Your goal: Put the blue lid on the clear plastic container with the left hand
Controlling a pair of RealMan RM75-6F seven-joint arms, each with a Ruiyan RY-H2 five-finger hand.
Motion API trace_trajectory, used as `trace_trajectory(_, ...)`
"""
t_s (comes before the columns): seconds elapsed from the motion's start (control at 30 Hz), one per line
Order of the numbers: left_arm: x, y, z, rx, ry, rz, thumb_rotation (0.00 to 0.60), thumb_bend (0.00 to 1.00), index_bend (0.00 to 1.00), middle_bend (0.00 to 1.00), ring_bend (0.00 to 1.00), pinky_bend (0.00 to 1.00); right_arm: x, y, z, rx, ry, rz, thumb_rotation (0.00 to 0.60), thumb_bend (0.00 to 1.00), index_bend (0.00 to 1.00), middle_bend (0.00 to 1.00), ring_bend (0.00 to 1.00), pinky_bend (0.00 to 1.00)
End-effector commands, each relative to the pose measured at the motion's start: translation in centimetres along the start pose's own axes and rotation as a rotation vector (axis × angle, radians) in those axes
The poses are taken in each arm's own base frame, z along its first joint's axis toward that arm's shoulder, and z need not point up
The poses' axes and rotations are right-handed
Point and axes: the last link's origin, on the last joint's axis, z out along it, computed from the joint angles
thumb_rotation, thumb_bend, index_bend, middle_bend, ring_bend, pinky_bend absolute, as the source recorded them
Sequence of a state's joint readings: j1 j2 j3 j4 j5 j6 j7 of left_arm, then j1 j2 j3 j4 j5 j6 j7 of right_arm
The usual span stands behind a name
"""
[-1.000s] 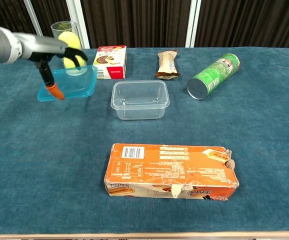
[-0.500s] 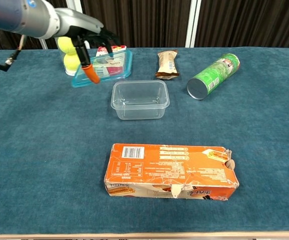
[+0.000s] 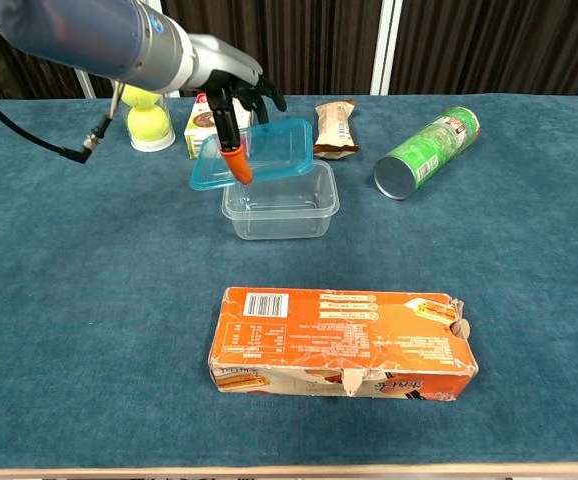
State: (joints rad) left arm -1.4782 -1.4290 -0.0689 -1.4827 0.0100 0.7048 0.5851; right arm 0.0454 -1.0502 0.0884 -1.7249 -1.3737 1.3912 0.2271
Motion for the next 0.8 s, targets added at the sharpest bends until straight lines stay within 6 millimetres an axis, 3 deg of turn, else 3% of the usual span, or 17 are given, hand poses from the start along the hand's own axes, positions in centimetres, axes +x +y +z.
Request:
trace_trajectory(0.03,-0.1,0.3,0.5,0.016,0.003,0.001,0.6,0.32,0.06,0.23,0.0,0.01,0.0,0.0,0.0,-0.001,0.0,0.0,0.6,0.29,0.1,0.0,0.0,0.0)
trace_trajectory(0.17,-0.1,0.5,0.7,0.019,0.005,0.004,0.6,0.28,0.07,0.22,0.0,0.01,0.0,0.1,0.0,-0.003,-0.003,-0.002,0.6,0.29,0.1,0.0,0.0,0.0)
trace_trajectory(0.8,-1.0,1.8,1.4,0.005,0.018,0.047,0.6,0.27,0.07,0.21,0.0,0.01,0.0,0.1,0.0,-0.002,-0.002,0.0,0.6,0.29,0.1,0.0,0.0,0.0)
